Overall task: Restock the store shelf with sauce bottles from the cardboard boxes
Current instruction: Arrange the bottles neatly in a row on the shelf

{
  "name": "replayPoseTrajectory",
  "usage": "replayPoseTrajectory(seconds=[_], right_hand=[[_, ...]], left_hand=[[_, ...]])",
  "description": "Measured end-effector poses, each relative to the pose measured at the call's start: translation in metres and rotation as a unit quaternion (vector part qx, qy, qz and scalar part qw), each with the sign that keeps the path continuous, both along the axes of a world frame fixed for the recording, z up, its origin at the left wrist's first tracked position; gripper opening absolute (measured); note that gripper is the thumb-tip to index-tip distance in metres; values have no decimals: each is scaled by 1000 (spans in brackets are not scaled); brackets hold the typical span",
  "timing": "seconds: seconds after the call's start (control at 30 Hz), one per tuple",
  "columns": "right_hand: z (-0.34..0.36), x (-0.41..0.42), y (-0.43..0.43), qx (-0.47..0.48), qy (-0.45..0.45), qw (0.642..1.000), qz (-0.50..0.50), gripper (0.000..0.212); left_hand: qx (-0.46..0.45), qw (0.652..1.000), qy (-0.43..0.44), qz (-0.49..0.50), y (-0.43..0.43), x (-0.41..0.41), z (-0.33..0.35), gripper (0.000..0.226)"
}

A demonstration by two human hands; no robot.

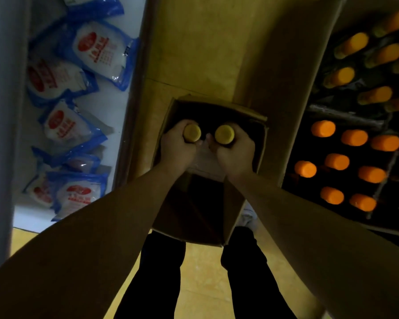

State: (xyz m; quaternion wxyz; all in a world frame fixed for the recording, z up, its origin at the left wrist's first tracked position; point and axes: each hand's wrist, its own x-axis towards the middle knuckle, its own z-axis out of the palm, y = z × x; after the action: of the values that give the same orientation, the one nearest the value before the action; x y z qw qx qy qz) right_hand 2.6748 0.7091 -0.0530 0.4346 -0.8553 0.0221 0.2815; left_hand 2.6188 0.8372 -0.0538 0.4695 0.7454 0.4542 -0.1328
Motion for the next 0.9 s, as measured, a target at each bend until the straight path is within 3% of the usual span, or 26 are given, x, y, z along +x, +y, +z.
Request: replayPoseTrajectory(seconds=[0.17, 0.4, 0.5, 0.7, 0.9], right_hand=[[57, -2, -6, 30, 17, 999, -36, 27], [185, 24, -15, 69, -30, 993, -88, 19], [251, 47, -18, 61, -66, 990, -106, 21], [415, 107, -24, 60, -132, 983, -109, 37], [593, 151, -42, 91, -224, 964, -112, 39]], left_hand=[[-47, 998, -46, 12, -4, 0, 55, 39], [-74, 989, -123, 40, -5, 24, 182, 44], [-91, 982, -158, 53, -4, 47, 258, 35], [-40, 969, -245, 5, -6, 102, 426, 24], [-4, 944, -331, 9, -24, 149, 601, 24]])
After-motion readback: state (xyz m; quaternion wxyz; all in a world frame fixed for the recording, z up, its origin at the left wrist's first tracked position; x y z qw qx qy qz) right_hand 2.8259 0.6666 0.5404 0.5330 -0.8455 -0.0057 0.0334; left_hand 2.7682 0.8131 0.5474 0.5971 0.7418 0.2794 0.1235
